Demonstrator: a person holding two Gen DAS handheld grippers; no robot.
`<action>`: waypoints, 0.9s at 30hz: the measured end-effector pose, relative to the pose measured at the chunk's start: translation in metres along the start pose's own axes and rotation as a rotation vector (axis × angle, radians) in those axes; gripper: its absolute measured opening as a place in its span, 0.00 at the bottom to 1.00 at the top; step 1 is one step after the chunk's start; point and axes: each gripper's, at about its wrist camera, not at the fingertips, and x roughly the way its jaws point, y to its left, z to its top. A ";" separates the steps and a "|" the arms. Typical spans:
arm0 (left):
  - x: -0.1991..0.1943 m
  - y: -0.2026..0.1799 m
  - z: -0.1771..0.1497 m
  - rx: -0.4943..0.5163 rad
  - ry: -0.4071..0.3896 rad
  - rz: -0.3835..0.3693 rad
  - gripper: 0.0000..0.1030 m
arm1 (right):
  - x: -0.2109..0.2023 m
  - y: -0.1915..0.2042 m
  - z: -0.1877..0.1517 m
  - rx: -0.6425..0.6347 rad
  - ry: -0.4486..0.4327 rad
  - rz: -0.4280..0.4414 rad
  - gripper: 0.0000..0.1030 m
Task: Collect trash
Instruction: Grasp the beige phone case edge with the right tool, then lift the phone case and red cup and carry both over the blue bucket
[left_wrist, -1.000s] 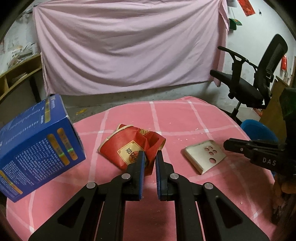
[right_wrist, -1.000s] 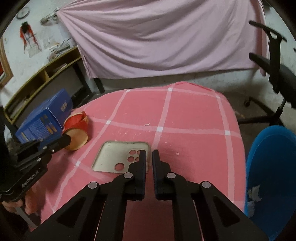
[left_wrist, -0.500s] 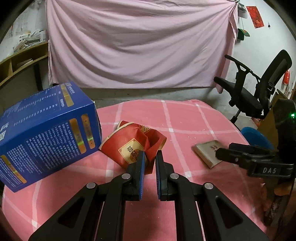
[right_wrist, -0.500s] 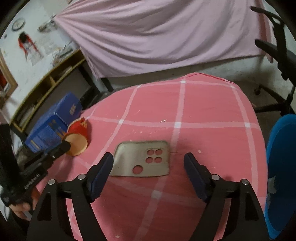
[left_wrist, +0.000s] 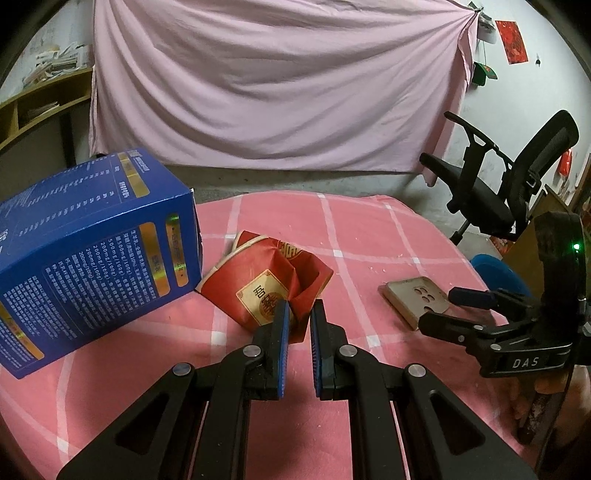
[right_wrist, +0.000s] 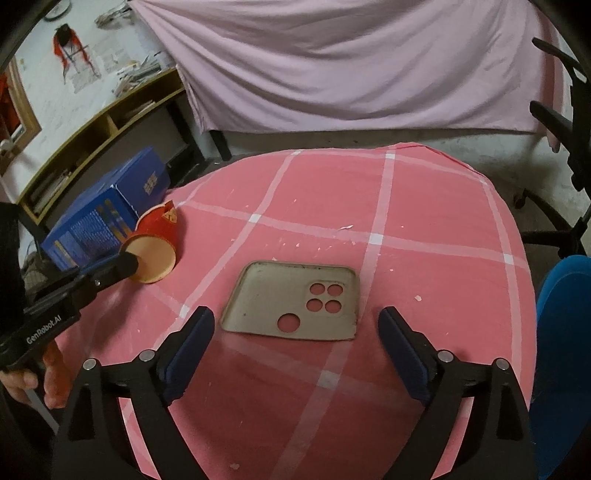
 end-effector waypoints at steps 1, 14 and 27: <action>0.000 0.000 0.000 0.001 0.002 -0.001 0.08 | 0.001 0.001 0.000 -0.005 0.003 -0.006 0.90; 0.005 -0.009 0.003 0.031 0.019 0.004 0.08 | 0.022 0.017 0.007 -0.075 0.051 -0.122 0.89; 0.001 -0.034 -0.006 0.123 -0.063 0.029 0.07 | 0.006 0.014 0.001 -0.073 -0.012 -0.112 0.76</action>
